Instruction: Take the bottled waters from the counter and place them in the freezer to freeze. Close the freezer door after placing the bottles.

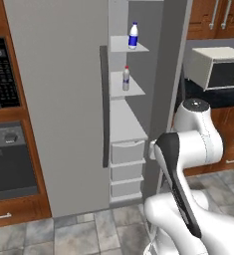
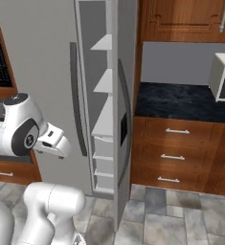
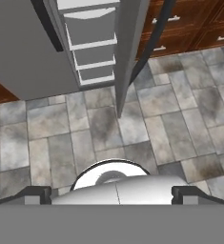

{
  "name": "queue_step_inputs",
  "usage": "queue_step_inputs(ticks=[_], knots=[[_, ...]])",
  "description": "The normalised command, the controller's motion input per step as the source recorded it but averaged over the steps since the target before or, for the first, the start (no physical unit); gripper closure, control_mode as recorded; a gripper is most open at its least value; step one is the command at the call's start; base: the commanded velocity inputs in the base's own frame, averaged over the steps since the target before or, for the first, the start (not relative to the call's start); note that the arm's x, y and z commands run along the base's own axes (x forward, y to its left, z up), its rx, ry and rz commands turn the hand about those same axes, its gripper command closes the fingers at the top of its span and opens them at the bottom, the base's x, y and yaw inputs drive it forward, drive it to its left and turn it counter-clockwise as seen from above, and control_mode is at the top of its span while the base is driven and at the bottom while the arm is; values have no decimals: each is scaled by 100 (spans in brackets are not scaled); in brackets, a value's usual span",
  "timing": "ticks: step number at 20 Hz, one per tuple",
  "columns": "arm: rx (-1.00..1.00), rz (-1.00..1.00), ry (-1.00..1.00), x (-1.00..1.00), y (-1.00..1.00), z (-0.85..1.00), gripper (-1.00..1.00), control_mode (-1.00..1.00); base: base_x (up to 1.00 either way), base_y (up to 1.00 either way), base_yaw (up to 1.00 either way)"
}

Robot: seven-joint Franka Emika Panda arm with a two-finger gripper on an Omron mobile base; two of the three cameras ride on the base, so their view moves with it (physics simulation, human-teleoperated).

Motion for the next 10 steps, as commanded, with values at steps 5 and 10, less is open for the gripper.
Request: queue_step_inputs(ticks=[5,10], knots=[[0,0,0,0,0,0,-100,100,0,-47,8],[0,0,0,0,0,0,-100,100,2,-45,0]])
